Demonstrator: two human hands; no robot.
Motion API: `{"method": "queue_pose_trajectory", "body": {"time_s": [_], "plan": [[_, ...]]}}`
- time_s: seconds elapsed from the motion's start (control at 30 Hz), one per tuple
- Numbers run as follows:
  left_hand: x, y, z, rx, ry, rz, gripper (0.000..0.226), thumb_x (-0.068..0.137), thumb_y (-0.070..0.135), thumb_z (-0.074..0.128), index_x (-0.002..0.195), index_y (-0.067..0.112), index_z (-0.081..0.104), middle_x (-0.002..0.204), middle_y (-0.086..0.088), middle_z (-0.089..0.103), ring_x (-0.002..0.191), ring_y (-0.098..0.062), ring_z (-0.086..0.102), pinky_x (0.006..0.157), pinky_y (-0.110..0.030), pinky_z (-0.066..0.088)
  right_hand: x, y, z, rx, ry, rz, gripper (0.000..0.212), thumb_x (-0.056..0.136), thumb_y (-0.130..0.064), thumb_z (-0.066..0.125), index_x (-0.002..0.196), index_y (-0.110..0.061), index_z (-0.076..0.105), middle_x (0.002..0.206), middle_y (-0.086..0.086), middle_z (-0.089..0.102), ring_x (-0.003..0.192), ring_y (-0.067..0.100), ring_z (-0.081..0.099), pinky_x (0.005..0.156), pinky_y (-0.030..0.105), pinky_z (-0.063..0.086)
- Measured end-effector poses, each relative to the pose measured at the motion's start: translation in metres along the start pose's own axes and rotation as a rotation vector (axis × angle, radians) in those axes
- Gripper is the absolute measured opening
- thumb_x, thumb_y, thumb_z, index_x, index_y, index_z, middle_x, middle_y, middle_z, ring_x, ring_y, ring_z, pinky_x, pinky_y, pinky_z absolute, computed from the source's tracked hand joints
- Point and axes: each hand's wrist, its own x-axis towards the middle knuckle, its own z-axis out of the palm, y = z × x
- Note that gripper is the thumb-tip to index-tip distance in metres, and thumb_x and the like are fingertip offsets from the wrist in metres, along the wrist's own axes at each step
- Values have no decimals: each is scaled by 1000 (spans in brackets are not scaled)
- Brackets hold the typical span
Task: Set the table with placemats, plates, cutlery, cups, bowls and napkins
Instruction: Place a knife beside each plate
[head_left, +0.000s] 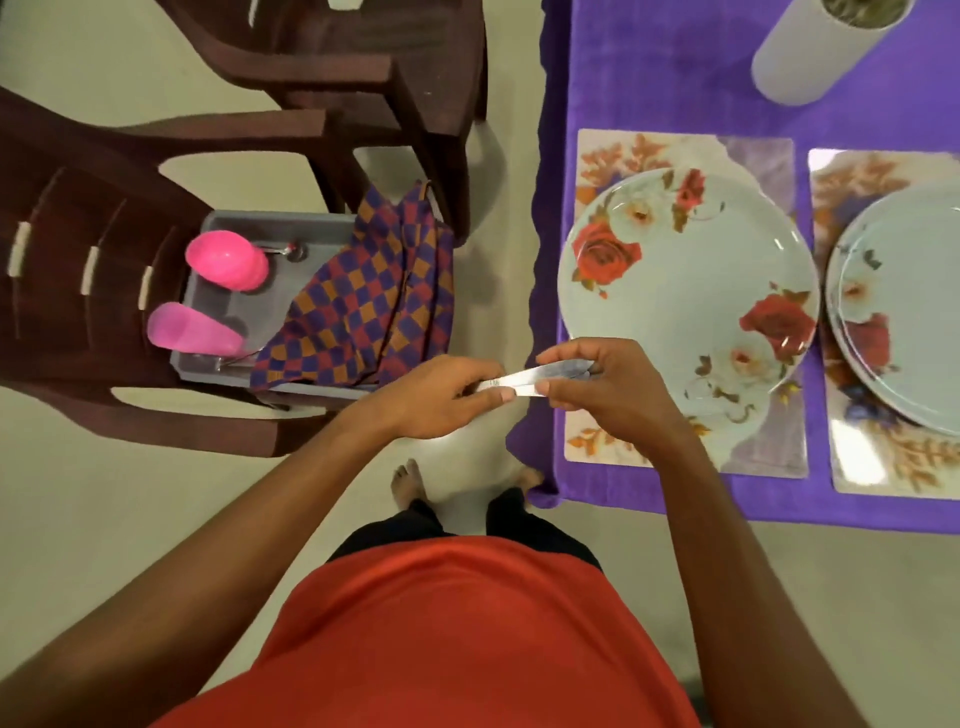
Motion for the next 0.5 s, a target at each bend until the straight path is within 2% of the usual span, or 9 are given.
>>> {"method": "queue_pose_trajectory", "body": {"time_s": [0.07,0.13,0.23,0.3,0.37,0.43,0.5], "plan": [[11,12,9,-44,-4,7,17,104,35,48,87,36,54,74,5,55,67,-14,54,59,-25,42,1,6,-12,-28,-17,-16,23,83,-19,81,104,-12,75,87,1,75,72,18,74,66,26,61],[19,19,14,-101,7,-11,18,104,34,47,89,31,56,75,4,56,68,-16,55,62,-30,46,2,10,-23,-54,-11,-15,25,84,-23,80,105,-10,73,91,4,73,76,20,73,66,27,62],[27,27,19,-156,32,-23,18,104,32,48,89,30,59,73,6,55,66,-13,54,62,-33,47,2,13,-40,-40,-15,-15,21,87,-25,77,102,-12,73,90,0,72,78,15,72,63,19,58],[33,33,21,-175,39,-27,20,104,32,49,86,30,59,72,7,55,65,-13,54,62,-35,47,1,17,-51,-11,-16,-20,14,87,-27,77,98,-18,75,88,-6,74,79,11,73,66,17,57],[38,37,20,-183,38,-21,21,103,31,50,84,33,59,69,10,55,63,-12,53,60,-37,46,3,22,-59,30,22,-37,8,88,-25,76,96,-21,77,88,-7,75,82,11,73,74,24,60],[44,40,17,-176,35,-8,20,103,31,50,85,37,58,68,18,56,62,-6,53,59,-30,44,6,25,-65,113,68,-40,7,88,-20,76,94,-23,78,91,-6,77,86,15,73,80,31,61],[52,44,13,-183,30,1,17,103,31,50,90,36,59,69,24,58,64,-4,55,60,-23,43,9,25,-71,182,96,-52,10,88,-15,76,92,-24,77,91,-5,77,88,16,74,81,32,61]]}}
